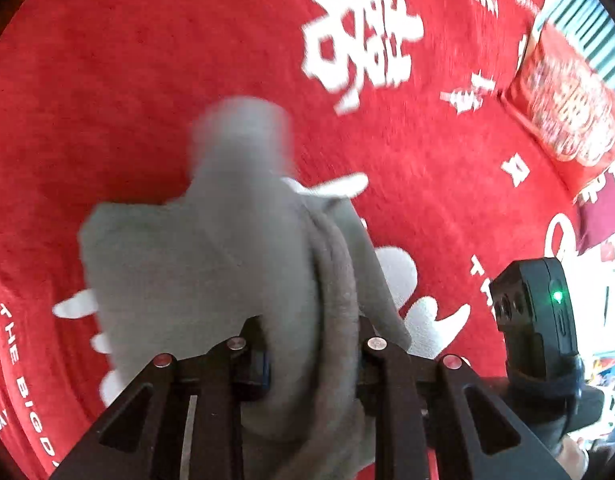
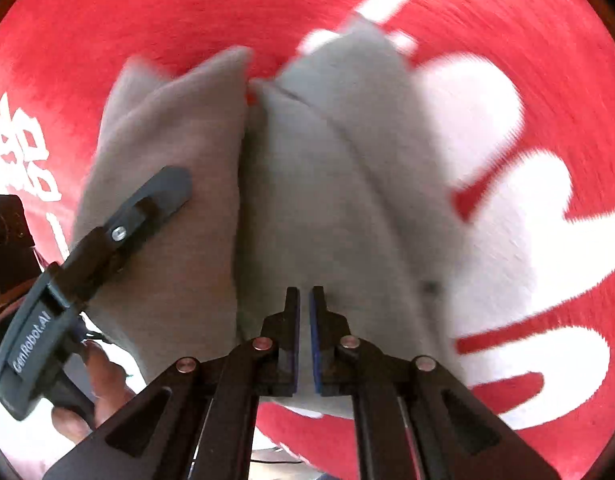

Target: Fold small clothes

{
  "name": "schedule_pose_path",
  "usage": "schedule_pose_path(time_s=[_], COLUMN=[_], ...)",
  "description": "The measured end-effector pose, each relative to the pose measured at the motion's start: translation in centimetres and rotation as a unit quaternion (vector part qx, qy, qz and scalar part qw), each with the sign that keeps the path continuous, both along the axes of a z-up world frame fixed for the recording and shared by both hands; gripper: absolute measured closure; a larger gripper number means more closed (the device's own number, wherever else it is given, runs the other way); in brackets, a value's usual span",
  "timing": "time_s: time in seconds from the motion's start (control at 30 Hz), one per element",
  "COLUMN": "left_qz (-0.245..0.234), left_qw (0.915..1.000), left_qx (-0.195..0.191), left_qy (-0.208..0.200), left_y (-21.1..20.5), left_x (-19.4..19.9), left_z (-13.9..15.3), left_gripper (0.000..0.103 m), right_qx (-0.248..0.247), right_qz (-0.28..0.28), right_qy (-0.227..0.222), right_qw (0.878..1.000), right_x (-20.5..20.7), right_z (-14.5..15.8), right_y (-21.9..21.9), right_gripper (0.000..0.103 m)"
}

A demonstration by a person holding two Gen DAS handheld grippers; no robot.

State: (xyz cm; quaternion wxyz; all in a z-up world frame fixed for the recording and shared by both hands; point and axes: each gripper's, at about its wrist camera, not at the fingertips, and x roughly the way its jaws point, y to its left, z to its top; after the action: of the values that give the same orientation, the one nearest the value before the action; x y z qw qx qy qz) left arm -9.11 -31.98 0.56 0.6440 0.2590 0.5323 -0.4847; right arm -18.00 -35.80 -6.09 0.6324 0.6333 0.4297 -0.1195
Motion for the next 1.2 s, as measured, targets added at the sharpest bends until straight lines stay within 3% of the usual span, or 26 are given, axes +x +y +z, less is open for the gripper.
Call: schedule_pose_path(time_s=[0.1,0.27,0.3,0.33,0.37,0.4,0.43,0.47,0.53,0.67,0.8,0.83,0.9,0.93,1.03,1.13,1.2], left_qz=[-0.004,-0.007,0.005,0.021,0.034,0.058,0.074,0.093,0.112,0.163,0.191,0.200,0.206,0.207,0.194,0.173,0.159], left_qw=[0.9991,0.9986,0.9980,0.9973,0.9969,0.9964,0.9958,0.9946,0.9932,0.9848,0.9801,0.9784,0.9757,0.9747,0.9781,0.9820,0.9840], left_qx=[-0.006,-0.046,-0.057,-0.063,-0.063,-0.058,-0.053,-0.044,-0.018,0.043,0.037,0.041,0.059,0.070,0.060,0.055,0.058], left_qy=[0.041,0.025,0.026,0.030,0.031,0.023,0.011,-0.009,-0.027,-0.043,-0.038,-0.035,-0.044,-0.049,-0.048,-0.052,-0.055], left_y=[-0.8,1.1,2.1,3.1,3.7,4.8,5.9,6.9,8.4,11.3,12.6,12.9,12.9,12.8,12.8,12.0,11.5], left_x=[-1.2,-1.2,-0.6,0.6,1.3,2.7,3.6,4.5,5.9,8.4,9.2,9.5,9.6,9.5,8.8,7.9,7.4], left_z=[-0.3,3.0,3.9,4.6,4.9,5.1,5.1,5.1,4.5,1.9,0.6,0.1,-0.8,-1.2,-1.3,-1.8,-2.7], left_gripper=[0.079,0.079,0.079,0.079,0.071,0.042,0.028,0.021,0.021,0.021,0.001,0.001,0.001,0.001,0.002,0.002,0.002], right_qx=[0.030,0.064,0.076,0.089,0.097,0.105,0.115,0.128,0.144,0.141,0.080,0.054,-0.007,-0.042,-0.112,-0.120,-0.112], right_qz=[-0.021,-0.072,-0.090,-0.113,-0.131,-0.149,-0.166,-0.175,-0.168,-0.111,-0.029,-0.004,0.047,0.067,0.091,0.070,0.060], right_qy=[-0.023,-0.061,-0.074,-0.088,-0.098,-0.112,-0.133,-0.154,-0.172,-0.148,-0.099,-0.074,-0.012,0.009,-0.019,-0.022,0.010], right_qw=[0.999,0.993,0.990,0.986,0.982,0.977,0.970,0.964,0.960,0.973,0.991,0.996,0.999,0.997,0.989,0.990,0.992], right_x=[-1.3,-2.9,-3.2,-4.0,-4.7,-5.3,-6.1,-6.1,-5.7,-3.8,-0.1,1.7,2.8,3.0,1.7,0.1,1.0], right_z=[-1.3,-2.1,-2.3,-2.5,-2.6,-2.7,-2.7,-3.0,-3.1,-2.7,-0.7,-1.0,-0.1,0.7,3.6,3.9,3.0], right_y=[-0.4,-1.7,-2.1,-2.7,-3.3,-3.8,-4.7,-5.1,-6.3,-7.9,-9.5,-8.1,-8.0,-7.8,-7.8,-8.1,-8.1], right_gripper=[0.095,0.094,0.090,0.073,0.058,0.035,0.027,0.026,0.026,0.026,0.028,0.043,0.089,0.089,0.089,0.089,0.089])
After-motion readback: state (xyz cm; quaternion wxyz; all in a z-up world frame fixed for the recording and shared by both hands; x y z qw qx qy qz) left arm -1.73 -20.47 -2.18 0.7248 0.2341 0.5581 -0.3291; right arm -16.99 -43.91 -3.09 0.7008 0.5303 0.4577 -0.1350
